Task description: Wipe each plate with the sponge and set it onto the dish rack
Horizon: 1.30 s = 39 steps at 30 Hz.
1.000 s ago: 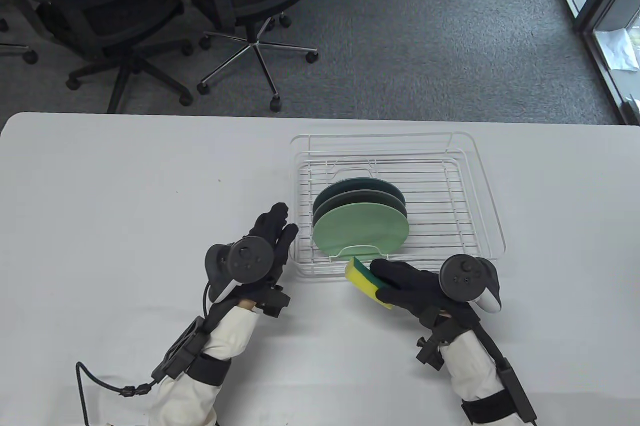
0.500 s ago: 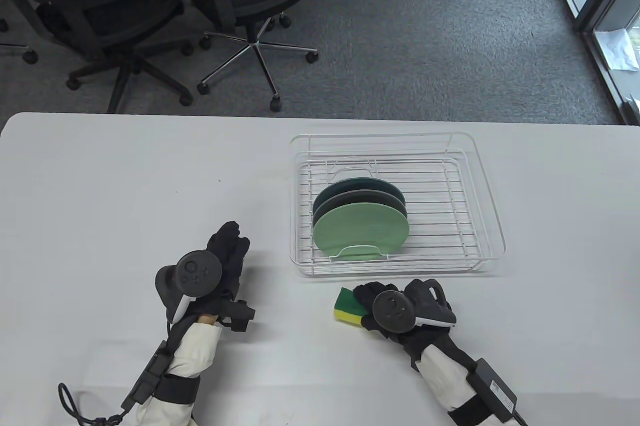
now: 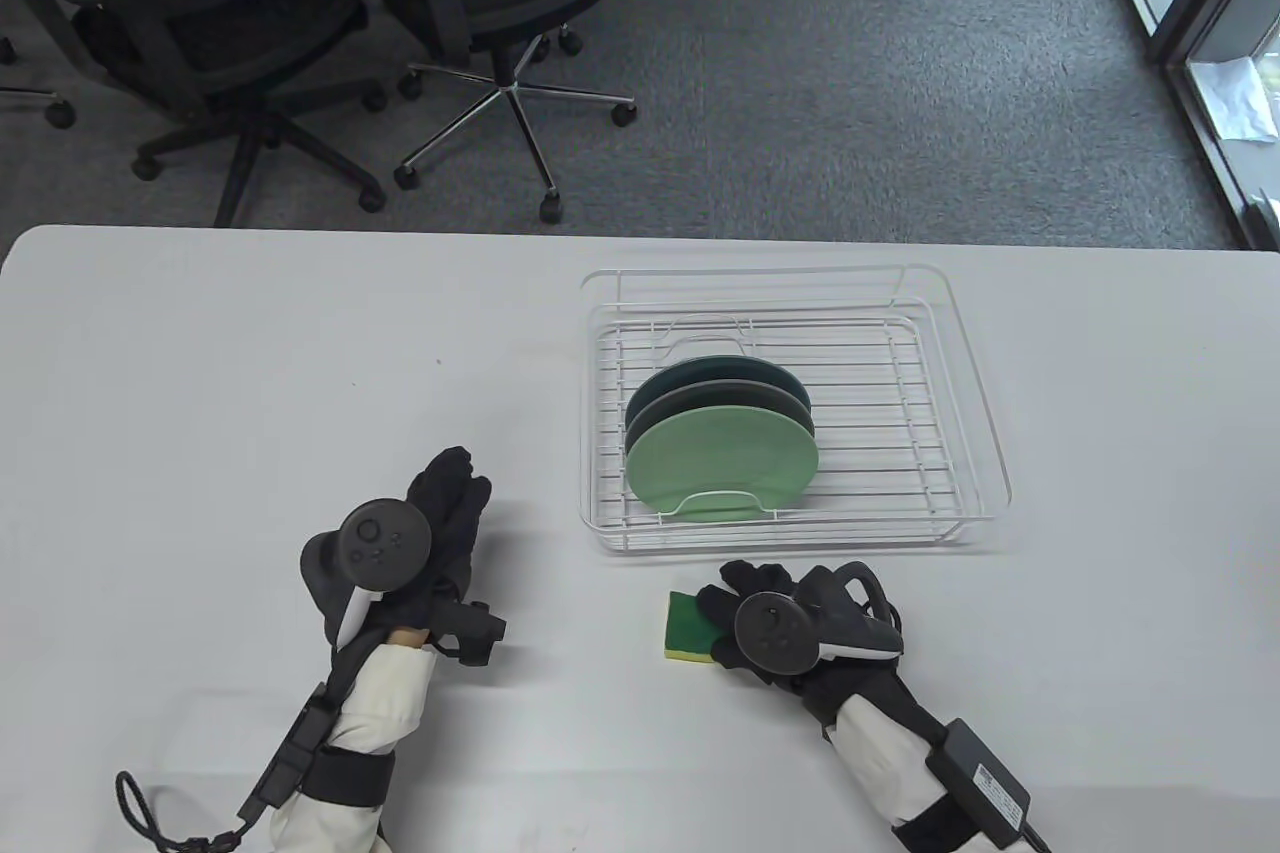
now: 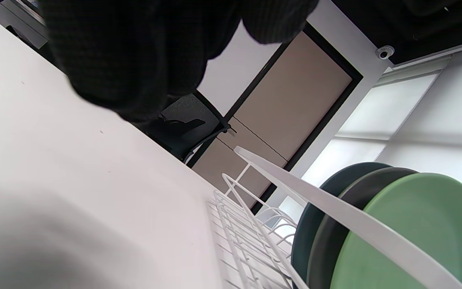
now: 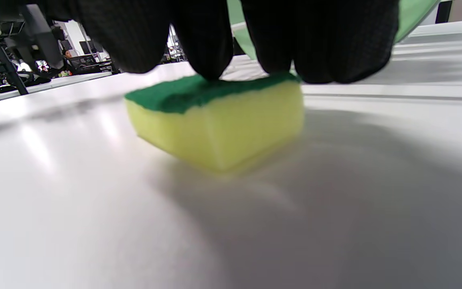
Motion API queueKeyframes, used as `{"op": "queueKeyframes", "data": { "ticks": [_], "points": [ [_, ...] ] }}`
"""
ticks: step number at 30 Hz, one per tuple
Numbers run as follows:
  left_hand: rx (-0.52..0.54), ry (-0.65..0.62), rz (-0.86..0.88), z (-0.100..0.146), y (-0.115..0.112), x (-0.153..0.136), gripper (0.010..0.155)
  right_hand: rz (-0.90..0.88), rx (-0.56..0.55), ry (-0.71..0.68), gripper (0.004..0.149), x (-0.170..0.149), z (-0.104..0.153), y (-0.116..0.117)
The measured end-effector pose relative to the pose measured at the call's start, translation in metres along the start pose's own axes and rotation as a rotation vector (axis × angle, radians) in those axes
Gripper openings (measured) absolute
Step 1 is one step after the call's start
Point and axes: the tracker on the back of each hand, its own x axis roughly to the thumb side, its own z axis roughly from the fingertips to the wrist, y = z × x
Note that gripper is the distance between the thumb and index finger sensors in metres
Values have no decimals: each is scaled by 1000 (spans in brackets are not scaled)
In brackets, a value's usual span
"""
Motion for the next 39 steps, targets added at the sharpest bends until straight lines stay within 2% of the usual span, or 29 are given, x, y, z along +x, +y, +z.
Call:
{"op": "queueKeyframes", "data": {
  "ticks": [9,15,19,22,25,29,36,39],
  "points": [
    [-2,-5,-20,0,1,0,53,-32,-58,13,63,-5,5,-10],
    [-3,-35,-58,2,2,5,56,-65,-143,16,64,-7,15,-29],
    [25,-145,-184,9,6,24,70,-91,-343,33,57,-11,31,-53],
    [49,-252,-370,17,6,39,75,-109,-582,89,54,-16,46,-65],
    [40,-321,-516,23,3,48,80,-21,-715,172,56,-22,56,-73],
    [-3,-355,-617,28,-4,51,86,178,-720,275,61,-34,63,-80],
    [-55,-348,-698,30,-11,48,89,289,-671,413,68,-62,68,-75],
    [-70,-345,-712,31,-13,47,89,345,-609,472,72,-71,71,-69]
  ]
}}
